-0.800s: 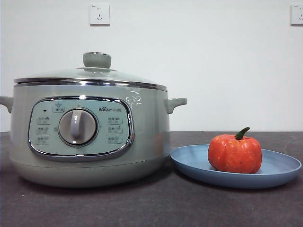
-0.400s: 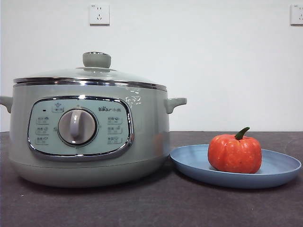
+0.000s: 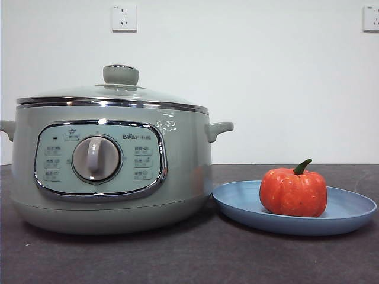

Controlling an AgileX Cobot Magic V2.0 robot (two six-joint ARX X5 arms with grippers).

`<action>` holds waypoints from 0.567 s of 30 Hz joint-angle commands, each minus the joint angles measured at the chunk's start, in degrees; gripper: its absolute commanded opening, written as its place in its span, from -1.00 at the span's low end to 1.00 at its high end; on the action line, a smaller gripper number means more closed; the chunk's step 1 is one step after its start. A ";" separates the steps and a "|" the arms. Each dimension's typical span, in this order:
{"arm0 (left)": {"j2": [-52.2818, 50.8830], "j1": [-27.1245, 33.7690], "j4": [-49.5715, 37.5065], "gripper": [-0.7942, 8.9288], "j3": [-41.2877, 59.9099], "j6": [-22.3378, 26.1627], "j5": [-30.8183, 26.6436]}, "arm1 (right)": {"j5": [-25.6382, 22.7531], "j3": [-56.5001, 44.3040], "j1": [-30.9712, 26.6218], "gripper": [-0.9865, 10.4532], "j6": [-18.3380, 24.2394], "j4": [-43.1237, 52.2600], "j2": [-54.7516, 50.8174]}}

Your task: Take the pumpkin out from the steamer,put the pumpkin in the blue plate,close the lid

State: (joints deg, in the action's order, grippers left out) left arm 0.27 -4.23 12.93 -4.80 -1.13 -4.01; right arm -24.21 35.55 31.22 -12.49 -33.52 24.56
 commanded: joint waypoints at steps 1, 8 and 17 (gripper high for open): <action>-0.20 0.63 -1.09 -0.84 0.39 -0.15 -0.09 | -0.20 -0.52 0.20 -0.86 -0.50 -0.20 -0.09; -0.20 0.98 -2.01 -0.84 1.57 0.07 -0.09 | -0.17 -0.52 0.20 -0.86 -0.52 -0.22 -0.09; -0.20 0.98 -2.97 -0.84 4.24 -0.74 1.68 | -0.17 -0.52 0.20 -0.86 -0.52 -0.24 -0.09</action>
State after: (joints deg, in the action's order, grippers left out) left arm 0.25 -3.42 10.57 -1.43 -1.19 -2.63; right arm -24.21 35.55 31.22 -12.49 -33.98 24.56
